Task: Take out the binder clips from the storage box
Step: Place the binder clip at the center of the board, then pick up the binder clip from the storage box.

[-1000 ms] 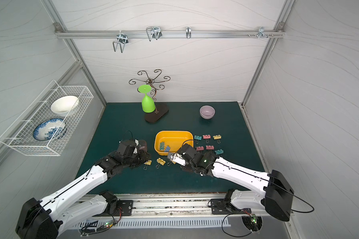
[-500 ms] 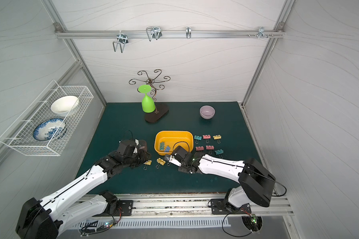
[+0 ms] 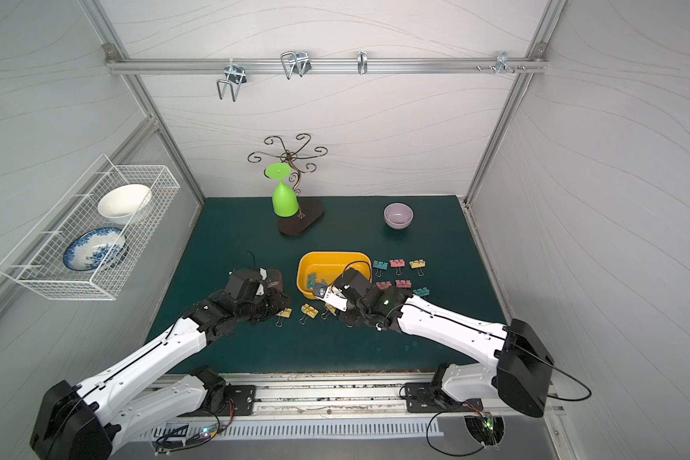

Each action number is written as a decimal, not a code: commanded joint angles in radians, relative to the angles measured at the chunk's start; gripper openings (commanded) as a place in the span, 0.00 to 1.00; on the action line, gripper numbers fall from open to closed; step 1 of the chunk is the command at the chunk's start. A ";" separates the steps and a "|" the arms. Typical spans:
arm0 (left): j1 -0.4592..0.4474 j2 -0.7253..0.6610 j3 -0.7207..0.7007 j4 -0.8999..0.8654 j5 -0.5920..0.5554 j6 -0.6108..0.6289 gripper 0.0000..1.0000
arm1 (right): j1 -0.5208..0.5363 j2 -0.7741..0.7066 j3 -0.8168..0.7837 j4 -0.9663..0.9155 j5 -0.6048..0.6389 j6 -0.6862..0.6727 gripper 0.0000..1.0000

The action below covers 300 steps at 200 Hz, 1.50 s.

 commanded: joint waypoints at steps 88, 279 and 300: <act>0.014 -0.043 0.047 -0.052 -0.031 0.029 0.44 | -0.271 0.577 0.567 -0.227 -0.414 0.729 0.31; 0.014 -0.020 0.026 -0.052 -0.013 0.032 0.44 | -0.256 0.898 0.779 -0.212 -0.506 0.921 0.20; 0.014 -0.022 0.025 -0.053 -0.008 0.030 0.44 | -0.257 0.897 0.778 -0.210 -0.510 0.924 0.16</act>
